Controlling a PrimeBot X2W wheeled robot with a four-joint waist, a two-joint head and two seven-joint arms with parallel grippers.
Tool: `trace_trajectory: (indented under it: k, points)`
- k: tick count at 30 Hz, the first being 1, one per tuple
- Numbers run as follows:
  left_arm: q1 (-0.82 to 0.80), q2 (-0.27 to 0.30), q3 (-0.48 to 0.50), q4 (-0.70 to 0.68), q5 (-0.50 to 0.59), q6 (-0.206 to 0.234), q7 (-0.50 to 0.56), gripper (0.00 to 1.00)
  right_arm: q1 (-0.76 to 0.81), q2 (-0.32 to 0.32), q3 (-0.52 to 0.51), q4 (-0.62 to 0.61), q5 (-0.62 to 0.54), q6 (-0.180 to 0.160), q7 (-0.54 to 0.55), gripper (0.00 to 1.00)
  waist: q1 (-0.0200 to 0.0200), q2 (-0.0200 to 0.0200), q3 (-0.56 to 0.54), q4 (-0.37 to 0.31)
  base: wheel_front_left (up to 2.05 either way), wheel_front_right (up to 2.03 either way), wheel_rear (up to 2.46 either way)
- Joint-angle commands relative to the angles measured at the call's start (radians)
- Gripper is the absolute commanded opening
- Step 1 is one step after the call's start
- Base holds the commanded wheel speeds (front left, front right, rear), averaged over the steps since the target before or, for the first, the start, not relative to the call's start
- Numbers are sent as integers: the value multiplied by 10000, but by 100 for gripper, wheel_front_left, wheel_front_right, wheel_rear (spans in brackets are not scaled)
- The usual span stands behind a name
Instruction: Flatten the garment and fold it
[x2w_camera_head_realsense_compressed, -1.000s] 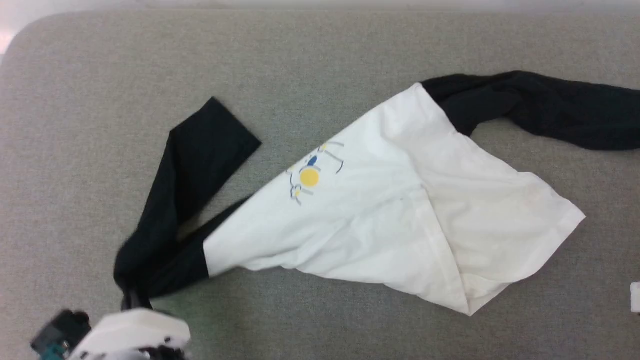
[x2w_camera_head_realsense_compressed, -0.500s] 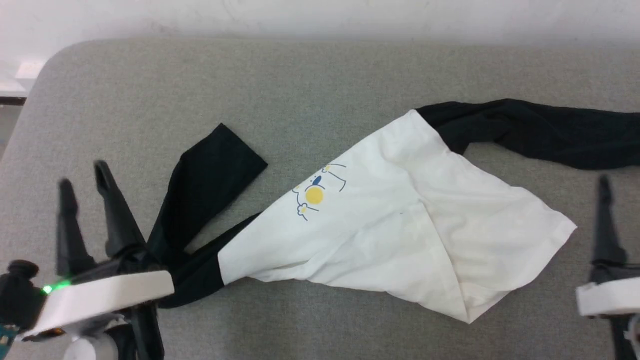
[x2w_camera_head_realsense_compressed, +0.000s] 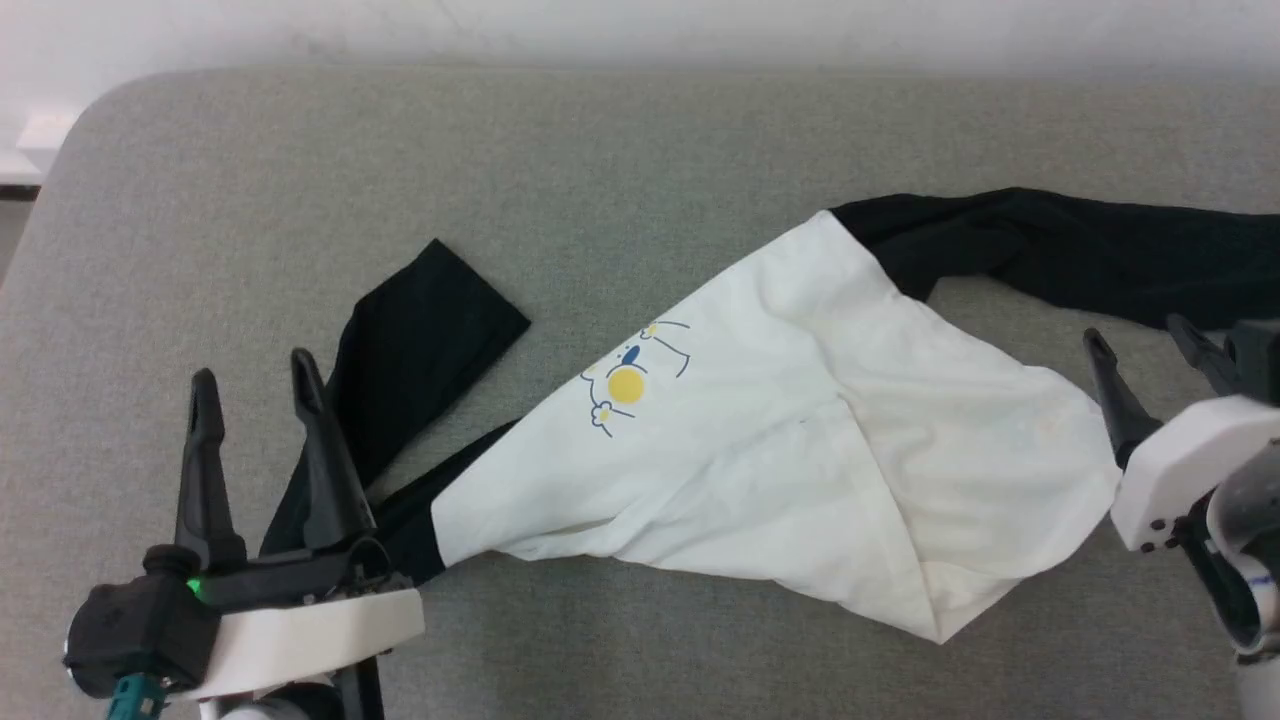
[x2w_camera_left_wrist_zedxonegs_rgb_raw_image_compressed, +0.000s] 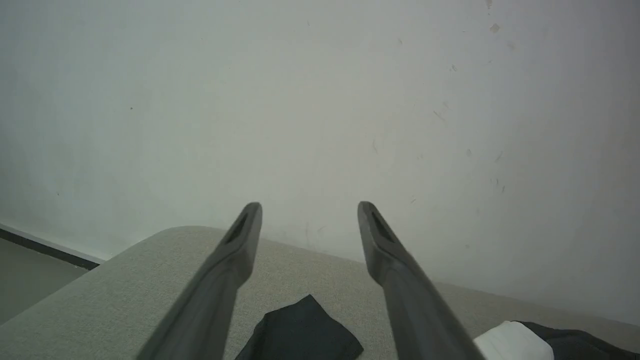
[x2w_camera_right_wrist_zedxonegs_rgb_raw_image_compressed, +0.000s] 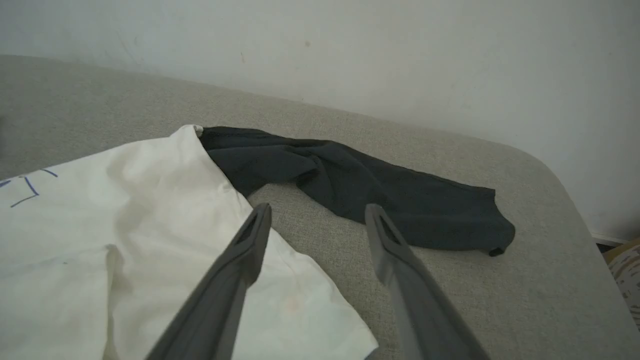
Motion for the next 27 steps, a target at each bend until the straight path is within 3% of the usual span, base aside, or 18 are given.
trace_trajectory:
  k: [1, 8, 15, 16, 17, 18, 27]
  points:
    - [17, -40, -41, 84, 136, -110, -47, 100, -357, -286, 106, 405, 167, -11, 446, 100, -1, 0, 225, 190, 0, 0, 0]
    - [-290, -120, -251, 292, 203, -258, -47, 100, -1121, -1602, 1179, 2314, 1116, -11, 2516, 100, -1, 0, 703, 677, 0, 0, 0]
    - [-452, -145, -492, 486, 124, -287, -47, 100, -1430, -2544, 2260, 3377, 1717, -11, 2864, 100, -1, 0, 953, 998, 0, 0, 0]
    - [-469, -146, -519, 514, 110, -292, -47, 100, -1439, -2577, 2375, 3501, 1826, -11, 2882, 85, -1, 0, 962, 1012, 0, 0, 0]
    - [-483, -147, -546, 542, 100, -296, -47, 100, -1461, -2588, 2459, 3584, 1934, -11, 2852, 18, -1, 0, 969, 1012, 0, 0, 0]
    - [-500, -148, -577, 571, 90, -297, -47, 100, -1497, -2596, 2516, 3643, 2009, -11, 2790, 0, -1, 0, 970, 996, 0, 0, 0]
    - [-450, -151, -614, 811, 31, -321, -47, 100, -1836, -2594, 2096, 2627, 2978, -11, 1865, 0, -1, 0, 315, 384, 0, 0, 0]
